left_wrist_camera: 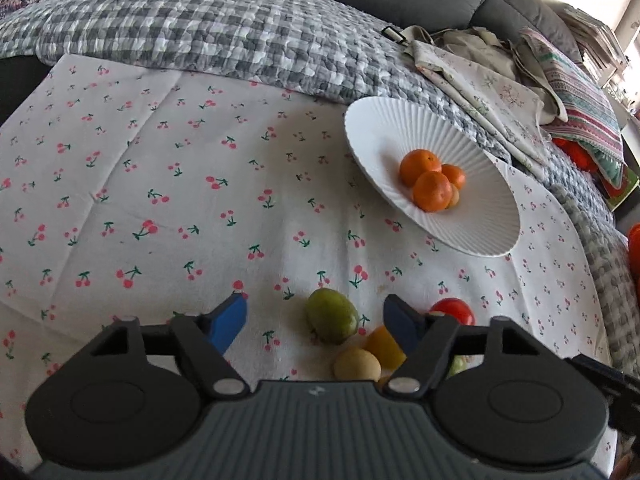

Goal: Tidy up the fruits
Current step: 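Grasp the green lime with the left gripper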

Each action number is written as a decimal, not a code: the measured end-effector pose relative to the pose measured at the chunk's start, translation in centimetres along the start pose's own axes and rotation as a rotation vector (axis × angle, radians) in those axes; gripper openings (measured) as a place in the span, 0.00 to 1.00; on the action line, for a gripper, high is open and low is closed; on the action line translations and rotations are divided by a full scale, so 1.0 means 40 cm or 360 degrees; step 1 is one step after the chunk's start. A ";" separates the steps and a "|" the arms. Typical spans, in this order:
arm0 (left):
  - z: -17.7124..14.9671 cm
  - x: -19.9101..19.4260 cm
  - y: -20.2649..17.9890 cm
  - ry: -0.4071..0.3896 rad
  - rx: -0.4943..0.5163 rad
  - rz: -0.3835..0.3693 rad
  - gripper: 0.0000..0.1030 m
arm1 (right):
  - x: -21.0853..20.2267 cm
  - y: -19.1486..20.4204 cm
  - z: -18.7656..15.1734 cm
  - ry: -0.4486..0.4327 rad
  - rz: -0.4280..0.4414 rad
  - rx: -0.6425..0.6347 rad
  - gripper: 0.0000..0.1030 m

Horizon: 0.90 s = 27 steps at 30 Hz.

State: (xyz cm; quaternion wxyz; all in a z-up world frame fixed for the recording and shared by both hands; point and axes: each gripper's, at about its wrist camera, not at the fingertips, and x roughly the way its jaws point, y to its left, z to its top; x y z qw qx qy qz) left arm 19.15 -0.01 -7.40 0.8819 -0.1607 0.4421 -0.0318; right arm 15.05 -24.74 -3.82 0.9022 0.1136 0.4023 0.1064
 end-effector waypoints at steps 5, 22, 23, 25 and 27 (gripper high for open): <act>-0.014 0.024 -0.016 -0.0002 0.0060 0.0049 0.54 | 0.022 0.009 -0.010 0.0036 -0.0022 -0.0025 0.95; -0.006 0.001 -0.004 0.0003 0.0017 0.0051 0.29 | 0.110 0.038 -0.041 0.0135 -0.0045 -0.0148 0.72; -0.005 -0.002 -0.002 0.0004 0.0008 0.0057 0.29 | 0.114 0.040 -0.043 0.0140 -0.0043 -0.0153 0.71; -0.003 -0.010 0.002 -0.0001 -0.0004 0.0061 0.29 | 0.123 0.045 -0.046 0.0147 -0.0042 -0.0167 0.69; 0.000 -0.019 0.004 -0.0009 -0.0009 0.0057 0.29 | 0.132 0.050 -0.048 0.0151 -0.0040 -0.0179 0.66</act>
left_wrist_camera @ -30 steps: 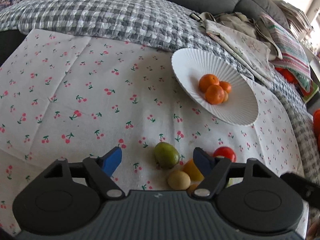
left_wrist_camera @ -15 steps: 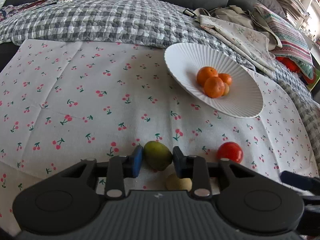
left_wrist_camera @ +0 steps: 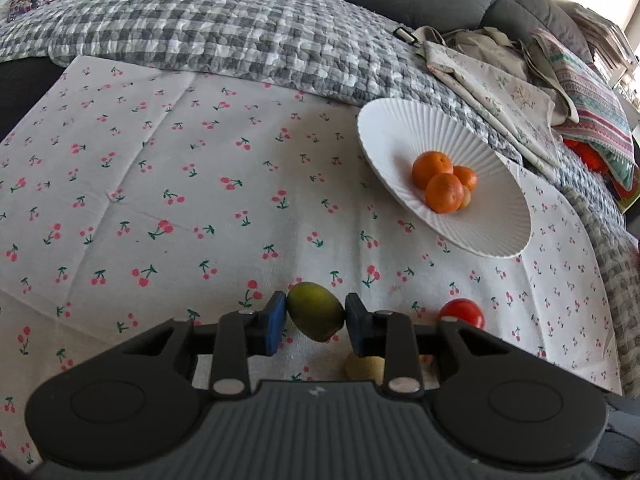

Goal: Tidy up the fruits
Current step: 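Grasp the green lime with the left gripper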

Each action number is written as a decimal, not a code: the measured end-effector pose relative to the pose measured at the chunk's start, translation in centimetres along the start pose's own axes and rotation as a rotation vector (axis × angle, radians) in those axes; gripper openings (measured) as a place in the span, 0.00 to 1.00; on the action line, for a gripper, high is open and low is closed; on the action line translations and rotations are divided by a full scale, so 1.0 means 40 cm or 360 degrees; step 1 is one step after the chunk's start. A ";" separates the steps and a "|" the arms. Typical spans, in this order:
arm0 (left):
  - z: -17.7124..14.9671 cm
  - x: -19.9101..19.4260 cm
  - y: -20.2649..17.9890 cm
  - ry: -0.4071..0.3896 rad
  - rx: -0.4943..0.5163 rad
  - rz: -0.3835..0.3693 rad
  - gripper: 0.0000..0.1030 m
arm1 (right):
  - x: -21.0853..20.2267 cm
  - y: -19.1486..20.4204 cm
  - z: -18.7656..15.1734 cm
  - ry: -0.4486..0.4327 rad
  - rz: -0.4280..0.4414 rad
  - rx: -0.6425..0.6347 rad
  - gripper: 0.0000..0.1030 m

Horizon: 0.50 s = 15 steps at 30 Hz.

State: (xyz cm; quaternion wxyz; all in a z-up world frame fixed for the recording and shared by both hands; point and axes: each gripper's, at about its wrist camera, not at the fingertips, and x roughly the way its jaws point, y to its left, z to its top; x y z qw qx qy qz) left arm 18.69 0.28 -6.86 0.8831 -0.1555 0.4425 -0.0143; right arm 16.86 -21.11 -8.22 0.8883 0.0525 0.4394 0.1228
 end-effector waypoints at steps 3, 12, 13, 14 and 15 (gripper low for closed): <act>0.002 -0.007 -0.005 -0.0015 0.0022 0.0008 0.29 | 0.014 0.010 -0.003 0.0000 0.0003 -0.0029 0.64; 0.003 -0.010 -0.010 -0.0022 0.0048 0.0018 0.29 | 0.028 0.035 -0.004 -0.0017 0.0050 -0.0100 0.28; 0.003 -0.010 -0.009 -0.0022 0.0047 0.0018 0.29 | 0.028 0.037 -0.005 -0.0019 0.0047 -0.0111 0.28; 0.004 -0.011 -0.009 -0.0022 0.0044 0.0016 0.29 | 0.028 0.034 -0.005 -0.0019 0.0054 -0.0103 0.28; 0.004 -0.012 -0.009 -0.0023 0.0041 0.0014 0.29 | 0.027 0.030 -0.004 -0.0016 0.0063 -0.0089 0.28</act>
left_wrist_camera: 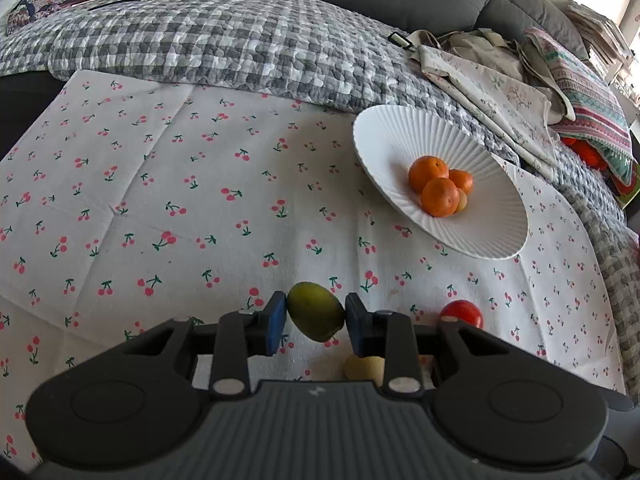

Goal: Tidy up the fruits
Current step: 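Grasp the green lime with the left gripper, then grasp a second green lime with the right gripper while the left gripper holds its lime, then carry both limes into the white bowl and open both grippers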

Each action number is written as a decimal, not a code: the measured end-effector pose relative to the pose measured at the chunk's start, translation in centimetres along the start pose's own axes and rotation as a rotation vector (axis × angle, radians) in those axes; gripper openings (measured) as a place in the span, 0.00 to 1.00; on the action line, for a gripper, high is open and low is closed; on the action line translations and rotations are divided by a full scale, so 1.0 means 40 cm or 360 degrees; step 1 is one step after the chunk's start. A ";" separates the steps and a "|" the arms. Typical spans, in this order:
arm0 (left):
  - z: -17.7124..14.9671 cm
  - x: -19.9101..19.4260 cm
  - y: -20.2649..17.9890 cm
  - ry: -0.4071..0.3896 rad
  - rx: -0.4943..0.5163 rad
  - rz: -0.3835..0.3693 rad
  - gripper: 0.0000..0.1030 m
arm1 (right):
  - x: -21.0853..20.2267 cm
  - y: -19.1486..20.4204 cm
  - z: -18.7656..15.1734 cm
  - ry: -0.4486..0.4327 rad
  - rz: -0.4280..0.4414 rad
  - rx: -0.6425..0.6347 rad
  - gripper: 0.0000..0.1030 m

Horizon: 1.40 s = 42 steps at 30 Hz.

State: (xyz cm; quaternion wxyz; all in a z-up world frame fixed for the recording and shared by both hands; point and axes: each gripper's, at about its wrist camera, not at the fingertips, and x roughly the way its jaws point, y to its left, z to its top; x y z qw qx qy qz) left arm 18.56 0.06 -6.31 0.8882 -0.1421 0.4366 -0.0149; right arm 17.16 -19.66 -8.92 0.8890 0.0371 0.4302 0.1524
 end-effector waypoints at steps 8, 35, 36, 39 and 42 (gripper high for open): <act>0.003 -0.007 0.000 -0.0011 -0.0001 -0.0011 0.29 | -0.018 -0.018 0.008 0.0009 0.0009 0.0074 0.29; 0.016 -0.028 -0.027 -0.0095 0.0073 -0.0025 0.29 | -0.120 -0.019 0.047 -0.0145 0.0027 0.0083 0.29; 0.017 -0.029 -0.029 -0.0104 0.0083 -0.0024 0.29 | -0.122 -0.022 0.049 -0.0151 0.0029 0.0088 0.29; 0.024 -0.031 -0.036 -0.0139 0.0113 -0.0024 0.29 | -0.129 -0.026 0.056 -0.0170 0.0022 0.0091 0.29; 0.031 -0.033 -0.042 -0.0169 0.0128 -0.0035 0.29 | -0.133 -0.035 0.062 -0.0185 0.0013 0.0101 0.29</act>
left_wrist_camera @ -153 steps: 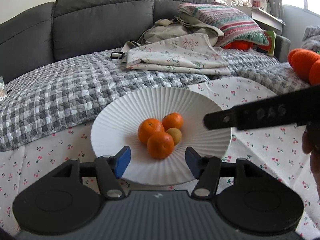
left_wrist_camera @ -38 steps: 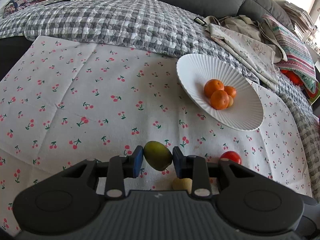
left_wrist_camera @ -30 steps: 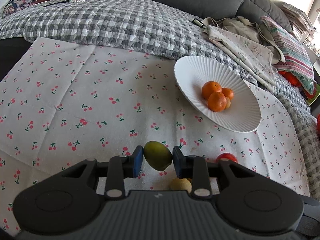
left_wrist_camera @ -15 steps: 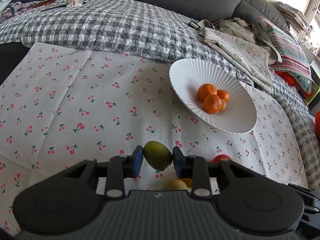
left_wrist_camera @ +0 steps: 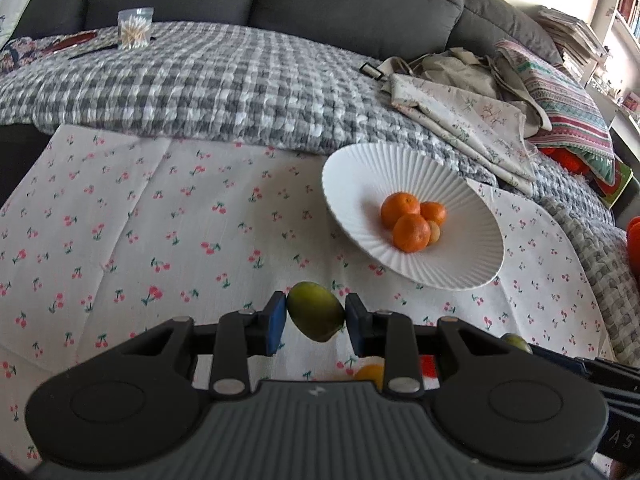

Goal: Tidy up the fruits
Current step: 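Carry both limes into the white bowl and open both grippers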

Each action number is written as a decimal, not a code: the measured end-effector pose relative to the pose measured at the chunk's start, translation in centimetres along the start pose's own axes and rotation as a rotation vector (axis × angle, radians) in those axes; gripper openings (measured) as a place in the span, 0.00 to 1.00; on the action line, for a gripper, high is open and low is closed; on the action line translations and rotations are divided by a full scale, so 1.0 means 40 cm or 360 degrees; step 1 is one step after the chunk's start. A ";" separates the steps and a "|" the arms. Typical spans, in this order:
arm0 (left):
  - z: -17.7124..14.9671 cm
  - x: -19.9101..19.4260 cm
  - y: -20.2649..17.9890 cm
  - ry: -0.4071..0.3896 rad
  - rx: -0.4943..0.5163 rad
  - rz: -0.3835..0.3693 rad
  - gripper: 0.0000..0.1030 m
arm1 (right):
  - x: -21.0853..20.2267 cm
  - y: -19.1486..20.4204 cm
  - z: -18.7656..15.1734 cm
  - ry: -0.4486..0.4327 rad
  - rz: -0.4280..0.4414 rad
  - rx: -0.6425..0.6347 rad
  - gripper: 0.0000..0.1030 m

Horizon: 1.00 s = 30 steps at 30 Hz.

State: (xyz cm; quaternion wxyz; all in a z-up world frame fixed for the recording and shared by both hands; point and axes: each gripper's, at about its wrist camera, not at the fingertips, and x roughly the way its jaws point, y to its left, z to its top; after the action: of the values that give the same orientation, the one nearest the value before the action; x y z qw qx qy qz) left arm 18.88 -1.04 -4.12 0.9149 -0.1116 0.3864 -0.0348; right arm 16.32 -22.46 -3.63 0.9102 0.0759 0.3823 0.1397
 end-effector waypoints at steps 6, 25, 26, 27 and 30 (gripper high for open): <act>0.018 0.001 -0.013 -0.0042 0.0033 -0.0052 0.29 | -0.007 -0.015 0.016 -0.0036 -0.0017 0.0017 0.29; 0.082 0.056 -0.089 -0.0175 0.0187 -0.0223 0.29 | 0.016 -0.099 0.105 -0.0139 -0.0105 0.0056 0.29; 0.083 0.062 -0.093 -0.0175 0.0196 -0.0226 0.29 | 0.022 -0.104 0.112 -0.0145 -0.0111 0.0055 0.29; 0.083 0.069 -0.096 -0.0173 0.0205 -0.0225 0.29 | 0.028 -0.108 0.117 -0.0147 -0.0114 0.0051 0.29; 0.084 0.095 -0.107 -0.0162 0.0228 -0.0218 0.29 | 0.059 -0.109 0.129 -0.0137 -0.0126 0.0019 0.29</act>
State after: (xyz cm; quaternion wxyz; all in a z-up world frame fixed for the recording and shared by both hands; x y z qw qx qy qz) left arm 24.02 -5.18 -3.53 0.9344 -0.0736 0.3276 -0.1191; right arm 22.44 -26.03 -2.69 0.9302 0.0720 0.3465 0.0979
